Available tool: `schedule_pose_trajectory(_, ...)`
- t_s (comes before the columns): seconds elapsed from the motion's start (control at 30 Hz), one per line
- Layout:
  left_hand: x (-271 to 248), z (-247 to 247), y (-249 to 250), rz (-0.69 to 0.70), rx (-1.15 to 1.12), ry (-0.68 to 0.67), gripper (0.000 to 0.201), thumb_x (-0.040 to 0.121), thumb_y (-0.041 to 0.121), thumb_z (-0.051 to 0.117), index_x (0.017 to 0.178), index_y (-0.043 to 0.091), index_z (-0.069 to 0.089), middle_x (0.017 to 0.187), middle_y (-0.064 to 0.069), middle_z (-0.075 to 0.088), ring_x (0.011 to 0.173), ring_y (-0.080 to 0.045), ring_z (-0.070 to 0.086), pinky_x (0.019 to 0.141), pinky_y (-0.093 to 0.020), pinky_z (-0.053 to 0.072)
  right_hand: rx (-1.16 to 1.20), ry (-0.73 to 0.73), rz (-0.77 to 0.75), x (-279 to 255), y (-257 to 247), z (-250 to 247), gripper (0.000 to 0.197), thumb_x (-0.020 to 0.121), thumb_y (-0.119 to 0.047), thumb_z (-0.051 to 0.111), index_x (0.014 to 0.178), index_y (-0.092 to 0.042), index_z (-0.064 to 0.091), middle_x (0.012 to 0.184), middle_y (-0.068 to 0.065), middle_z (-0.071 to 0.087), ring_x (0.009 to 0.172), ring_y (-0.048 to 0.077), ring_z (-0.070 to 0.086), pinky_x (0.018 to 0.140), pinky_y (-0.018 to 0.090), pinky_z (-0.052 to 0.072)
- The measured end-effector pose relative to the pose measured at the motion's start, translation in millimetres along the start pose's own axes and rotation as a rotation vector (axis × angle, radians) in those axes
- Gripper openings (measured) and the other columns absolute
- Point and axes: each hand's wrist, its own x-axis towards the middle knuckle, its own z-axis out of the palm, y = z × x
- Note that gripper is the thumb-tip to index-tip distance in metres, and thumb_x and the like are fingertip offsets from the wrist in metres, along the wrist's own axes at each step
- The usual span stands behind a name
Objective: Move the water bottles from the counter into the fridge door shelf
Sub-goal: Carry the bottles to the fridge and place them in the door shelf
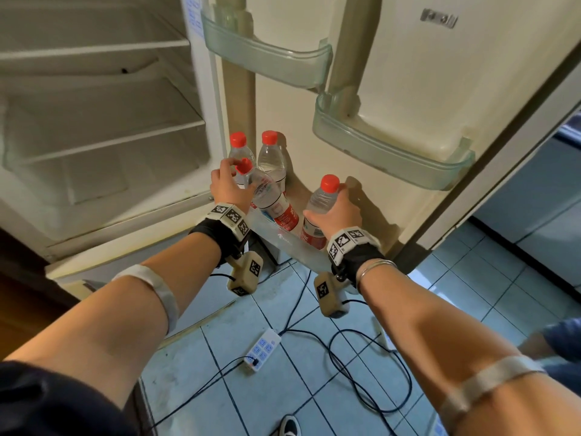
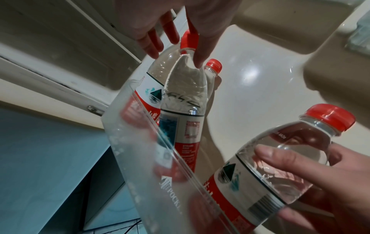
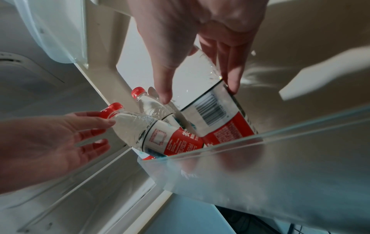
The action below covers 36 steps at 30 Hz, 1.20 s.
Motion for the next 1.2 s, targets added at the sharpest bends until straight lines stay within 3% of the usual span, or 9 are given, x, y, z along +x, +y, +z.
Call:
schedule_pose_trajectory(0.1,-7,-3,-3,0.017,-0.062,0.004,0.057,0.076,0.007,0.066,0.127,0.018,0.042,0.122,-0.014,0.045,0.109,-0.026,0.051,0.093,-0.032,0.045,0.029,-0.012,0.008,-4,1,1,0.078,0.07,-0.043,0.077,0.13,-0.013,0.038,0.127,0.009,0.058,0.116,0.03,0.057,0.099,0.041,0.047)
schedule_pose_trajectory(0.2,-14,-7,-6,0.017,-0.109,0.008,0.06,0.078,0.003,0.062,0.131,0.02,0.037,0.122,-0.016,0.045,0.108,-0.025,0.051,0.09,-0.031,0.048,0.061,-0.007,-0.011,-8,2,1,0.08,0.073,-0.039,0.076,0.135,-0.012,0.033,0.133,0.009,0.053,0.121,0.029,0.053,0.102,0.039,0.043)
schedule_pose_trajectory(0.33,-23,-11,-12,0.012,-0.115,0.001,0.057,0.08,0.004,0.058,0.13,0.021,0.037,0.121,-0.017,0.045,0.099,-0.028,0.055,0.085,-0.032,0.049,0.076,-0.009,-0.008,-12,1,4,0.072,0.076,-0.036,0.074,0.132,-0.01,0.036,0.129,0.009,0.055,0.116,0.029,0.055,0.098,0.037,0.043)
schedule_pose_trajectory(0.47,-31,-14,-17,-0.003,-0.089,-0.025,0.061,0.078,-0.007,0.049,0.13,0.023,0.037,0.114,-0.01,0.044,0.08,-0.019,0.049,0.073,-0.025,0.044,0.1,0.003,-0.002,-14,4,7,0.063,0.076,-0.033,0.074,0.123,-0.011,0.04,0.119,0.009,0.059,0.107,0.029,0.059,0.093,0.037,0.047)
schedule_pose_trajectory(0.7,-48,-20,-25,0.005,-0.063,-0.108,0.052,0.079,-0.007,0.048,0.123,0.022,0.044,0.111,-0.01,0.046,0.093,-0.025,0.053,0.087,-0.035,0.051,0.101,0.087,-0.03,-28,9,13,0.069,0.077,-0.028,0.072,0.133,-0.012,0.036,0.129,0.012,0.054,0.117,0.031,0.054,0.098,0.042,0.045)
schedule_pose_trajectory(0.8,-58,-23,-29,0.02,-0.033,-0.164,0.051,0.075,-0.008,0.048,0.12,0.016,0.048,0.115,-0.014,0.051,0.093,-0.027,0.054,0.081,-0.032,0.049,0.1,0.135,-0.027,-39,12,11,0.06,0.081,-0.026,0.068,0.132,-0.013,0.039,0.127,0.011,0.057,0.114,0.031,0.056,0.095,0.041,0.047)
schedule_pose_trajectory(0.87,-68,-25,-31,0.04,-0.038,-0.189,0.046,0.073,-0.009,0.047,0.116,0.009,0.052,0.105,-0.014,0.054,0.091,-0.028,0.054,0.08,-0.035,0.048,0.073,0.157,-0.035,-48,14,9,0.051,0.084,-0.027,0.064,0.128,-0.013,0.043,0.124,0.011,0.058,0.11,0.031,0.059,0.089,0.039,0.049)
schedule_pose_trajectory(1.07,-108,-23,-36,0.047,-0.039,-0.291,0.038,0.075,-0.01,0.044,0.108,0.005,0.056,0.095,-0.005,0.05,0.084,-0.021,0.049,0.078,-0.032,0.044,0.044,0.137,-0.083,-83,27,3,0.036,0.091,-0.029,0.056,0.123,-0.015,0.05,0.127,0.005,0.058,0.113,0.024,0.056,0.084,0.027,0.039)
schedule_pose_trajectory(1.2,-133,-15,-35,0.047,-0.027,-0.346,0.034,0.076,-0.008,0.047,0.106,0.007,0.057,0.094,-0.004,0.052,0.083,-0.02,0.051,0.074,-0.031,0.044,0.042,0.107,-0.079,-105,45,-1,0.035,0.092,-0.031,0.054,0.122,-0.014,0.051,0.126,0.006,0.059,0.116,0.024,0.055,0.093,0.03,0.041)
